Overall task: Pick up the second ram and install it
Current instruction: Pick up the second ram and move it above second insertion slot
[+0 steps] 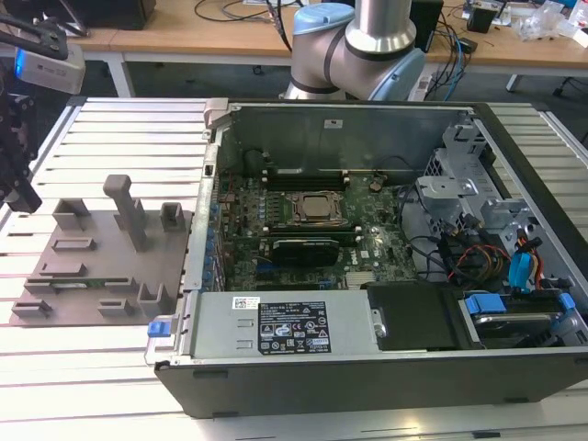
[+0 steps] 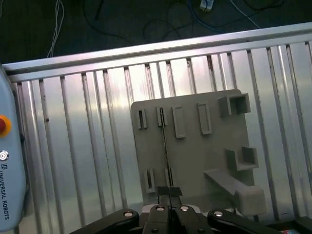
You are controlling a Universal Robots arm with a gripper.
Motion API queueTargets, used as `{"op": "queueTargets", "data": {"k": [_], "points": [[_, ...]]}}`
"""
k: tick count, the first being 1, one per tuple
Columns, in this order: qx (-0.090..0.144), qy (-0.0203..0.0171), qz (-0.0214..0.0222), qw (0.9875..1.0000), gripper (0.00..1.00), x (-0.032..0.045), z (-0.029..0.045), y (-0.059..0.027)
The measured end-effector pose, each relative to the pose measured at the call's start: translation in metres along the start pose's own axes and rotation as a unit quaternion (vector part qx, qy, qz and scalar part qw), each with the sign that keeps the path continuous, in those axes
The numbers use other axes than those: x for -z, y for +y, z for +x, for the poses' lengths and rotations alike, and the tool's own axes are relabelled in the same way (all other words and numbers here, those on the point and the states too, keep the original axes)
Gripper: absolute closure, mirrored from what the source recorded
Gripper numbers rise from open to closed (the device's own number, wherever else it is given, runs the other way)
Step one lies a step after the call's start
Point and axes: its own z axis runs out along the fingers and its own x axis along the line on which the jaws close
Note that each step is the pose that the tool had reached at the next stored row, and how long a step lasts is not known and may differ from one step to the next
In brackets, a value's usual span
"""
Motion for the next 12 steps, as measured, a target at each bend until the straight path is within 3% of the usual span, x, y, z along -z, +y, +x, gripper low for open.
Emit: {"op": "queueTargets", "data": {"k": [6,12], "points": [[0.036,0.0015,-0.0009,0.9994,0.9,0.0,0.0,0.0],[0.053,0.0022,-0.0013,0.9986,0.9,0.0,-0.0001,0.0]]}}
